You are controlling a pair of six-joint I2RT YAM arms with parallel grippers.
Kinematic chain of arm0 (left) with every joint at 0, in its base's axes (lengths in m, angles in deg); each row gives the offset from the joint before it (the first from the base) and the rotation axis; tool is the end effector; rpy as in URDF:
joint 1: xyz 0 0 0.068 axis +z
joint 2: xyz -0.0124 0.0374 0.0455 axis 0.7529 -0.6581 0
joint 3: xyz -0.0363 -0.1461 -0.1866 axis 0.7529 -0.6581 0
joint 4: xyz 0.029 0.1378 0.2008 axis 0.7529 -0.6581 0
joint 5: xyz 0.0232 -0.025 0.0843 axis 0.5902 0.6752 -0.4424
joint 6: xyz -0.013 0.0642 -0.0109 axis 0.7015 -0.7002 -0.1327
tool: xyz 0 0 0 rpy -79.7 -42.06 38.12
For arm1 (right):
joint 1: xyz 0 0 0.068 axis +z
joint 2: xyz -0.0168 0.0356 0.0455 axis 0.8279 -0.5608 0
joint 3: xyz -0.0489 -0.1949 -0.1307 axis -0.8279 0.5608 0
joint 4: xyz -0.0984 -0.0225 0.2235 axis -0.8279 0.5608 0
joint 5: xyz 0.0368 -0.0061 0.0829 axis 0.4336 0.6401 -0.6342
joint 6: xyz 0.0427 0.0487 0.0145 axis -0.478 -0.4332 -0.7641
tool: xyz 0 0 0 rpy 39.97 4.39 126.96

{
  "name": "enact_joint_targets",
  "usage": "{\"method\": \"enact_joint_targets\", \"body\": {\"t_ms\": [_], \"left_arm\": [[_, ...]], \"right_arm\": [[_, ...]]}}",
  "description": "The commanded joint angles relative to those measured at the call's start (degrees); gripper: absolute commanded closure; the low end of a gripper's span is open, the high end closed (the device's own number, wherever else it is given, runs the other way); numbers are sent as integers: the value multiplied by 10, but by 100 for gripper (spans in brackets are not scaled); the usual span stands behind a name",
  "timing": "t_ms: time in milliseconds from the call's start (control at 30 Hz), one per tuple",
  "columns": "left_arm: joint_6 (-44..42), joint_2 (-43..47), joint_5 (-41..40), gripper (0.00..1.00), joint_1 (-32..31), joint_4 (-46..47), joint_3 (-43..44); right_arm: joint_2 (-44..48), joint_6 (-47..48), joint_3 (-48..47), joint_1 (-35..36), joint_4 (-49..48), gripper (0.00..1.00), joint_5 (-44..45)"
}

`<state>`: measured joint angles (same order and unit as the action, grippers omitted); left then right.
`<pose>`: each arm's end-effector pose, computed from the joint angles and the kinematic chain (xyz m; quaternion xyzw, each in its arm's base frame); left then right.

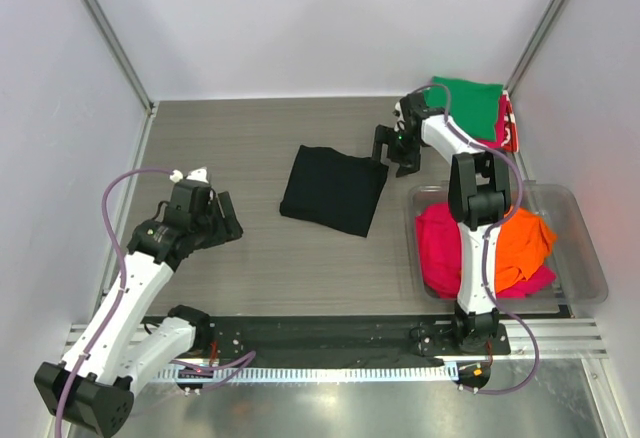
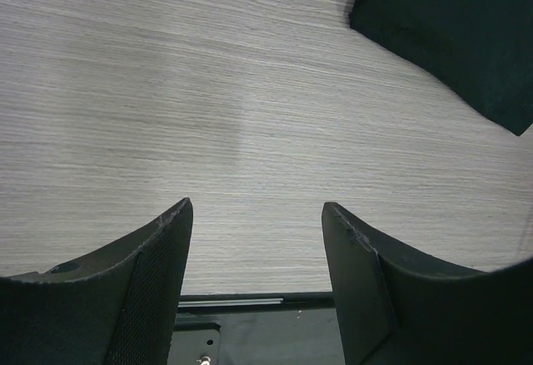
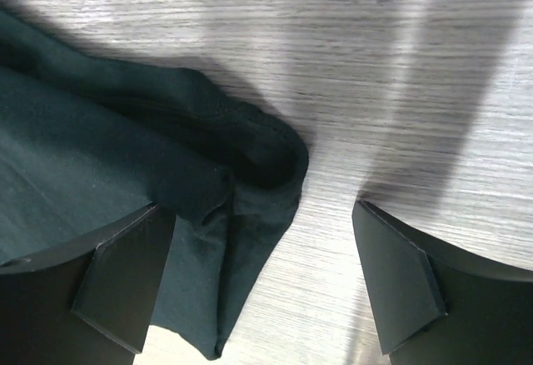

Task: Fold and stack the t-shirts
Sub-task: Neatly place the folded tshirt to the corner

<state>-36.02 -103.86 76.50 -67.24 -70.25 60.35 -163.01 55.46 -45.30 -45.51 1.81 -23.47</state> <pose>0.1718 -0.0523 0.2523 -0.1342 0.9293 -0.1113 0.3255 0.4300 0.0923 0.1386 0.0344 0.9747 0.1653 0.1467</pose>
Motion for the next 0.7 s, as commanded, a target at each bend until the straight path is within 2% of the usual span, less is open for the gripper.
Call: {"method": "enact_joint_targets", "body": {"t_ms": [0, 67, 100, 167, 200, 267, 367, 400, 433, 567, 667], "left_arm": [[4, -2, -11, 35, -1, 20, 4], [4, -1, -12, 36, 0, 19, 4], [5, -1, -13, 36, 0, 20, 4], [5, -1, -16, 36, -1, 21, 3], [4, -1, -17, 36, -1, 21, 3], [5, -2, -18, 36, -1, 21, 3], [6, -4, -19, 36, 0, 20, 4], [6, -5, -20, 36, 0, 19, 4], [6, -4, -20, 36, 0, 19, 4], [9, 3, -25, 37, -1, 12, 11], [12, 15, -21, 37, -1, -5, 27]], "right_arm": [[-10, 4, 11, -2, -25, 8, -18], [-12, 1, 20, -2, -37, 13, -36], [-12, -6, 32, -2, -52, 21, -43], [-11, -13, 44, -3, -69, 32, -71], [-10, -16, 61, -2, -90, 40, -79], [-7, -23, 76, -1, -112, 50, -93], [-5, -26, 99, -2, -142, 76, -116], [-4, -28, 110, -2, -159, 90, -126], [4, -29, 116, -1, -167, 97, -130], [44, -29, 118, -1, -181, 99, -132], [87, -6, 79, -1, -150, 99, -97]]}}
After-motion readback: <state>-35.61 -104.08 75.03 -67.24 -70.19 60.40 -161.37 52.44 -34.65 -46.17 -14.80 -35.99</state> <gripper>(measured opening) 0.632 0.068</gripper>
